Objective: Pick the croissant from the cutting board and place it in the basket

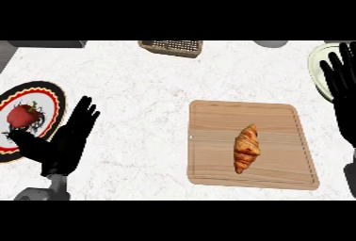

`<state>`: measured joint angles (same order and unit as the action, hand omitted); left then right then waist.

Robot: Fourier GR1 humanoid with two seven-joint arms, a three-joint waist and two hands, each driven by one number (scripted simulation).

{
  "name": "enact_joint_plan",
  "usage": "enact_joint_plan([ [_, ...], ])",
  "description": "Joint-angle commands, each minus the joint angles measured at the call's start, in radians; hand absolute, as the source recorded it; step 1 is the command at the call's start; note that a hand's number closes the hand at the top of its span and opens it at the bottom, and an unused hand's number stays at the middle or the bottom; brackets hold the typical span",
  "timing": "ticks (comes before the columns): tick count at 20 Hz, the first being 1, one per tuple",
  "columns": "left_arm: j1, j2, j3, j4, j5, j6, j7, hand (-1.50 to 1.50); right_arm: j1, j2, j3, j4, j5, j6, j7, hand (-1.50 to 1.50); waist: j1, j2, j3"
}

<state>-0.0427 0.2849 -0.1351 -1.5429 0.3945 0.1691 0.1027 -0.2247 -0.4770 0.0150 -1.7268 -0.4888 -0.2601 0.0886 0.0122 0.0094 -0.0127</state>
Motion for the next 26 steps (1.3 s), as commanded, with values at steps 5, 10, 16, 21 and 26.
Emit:
enact_joint_plan([
  [5, -0.126, 0.166, -0.024, -0.065, -0.163, -0.085, -0.071, 0.0, 0.013, -0.16, 0.172, 0.078, 0.321, -0.062, 0.138, 1.5, -0.005, -0.01, 0.009],
  [10, -0.158, 0.16, -0.081, -0.059, -0.19, -0.139, -0.086, 0.0, -0.019, 0.007, 0.523, 0.106, 0.612, -0.101, 0.045, -1.5, 0.026, -0.004, 0.012],
  [16, -0.162, 0.137, -0.097, -0.024, -0.203, -0.141, -0.098, 0.0, -0.122, 0.132, 0.665, 0.31, 1.024, -0.329, 0.385, -1.5, 0.013, -0.01, 0.006],
  [21, -0.145, 0.149, -0.076, -0.019, -0.2, -0.141, -0.111, 0.0, -0.309, 0.053, 0.641, 0.362, 1.271, -0.185, 0.706, -1.5, 0.0, -0.03, -0.001],
  [26, -0.148, 0.144, -0.076, -0.004, -0.213, -0.128, -0.105, 0.0, -0.441, 0.042, 0.709, 0.377, 1.351, 0.184, 0.969, -1.5, -0.011, -0.032, 0.0],
])
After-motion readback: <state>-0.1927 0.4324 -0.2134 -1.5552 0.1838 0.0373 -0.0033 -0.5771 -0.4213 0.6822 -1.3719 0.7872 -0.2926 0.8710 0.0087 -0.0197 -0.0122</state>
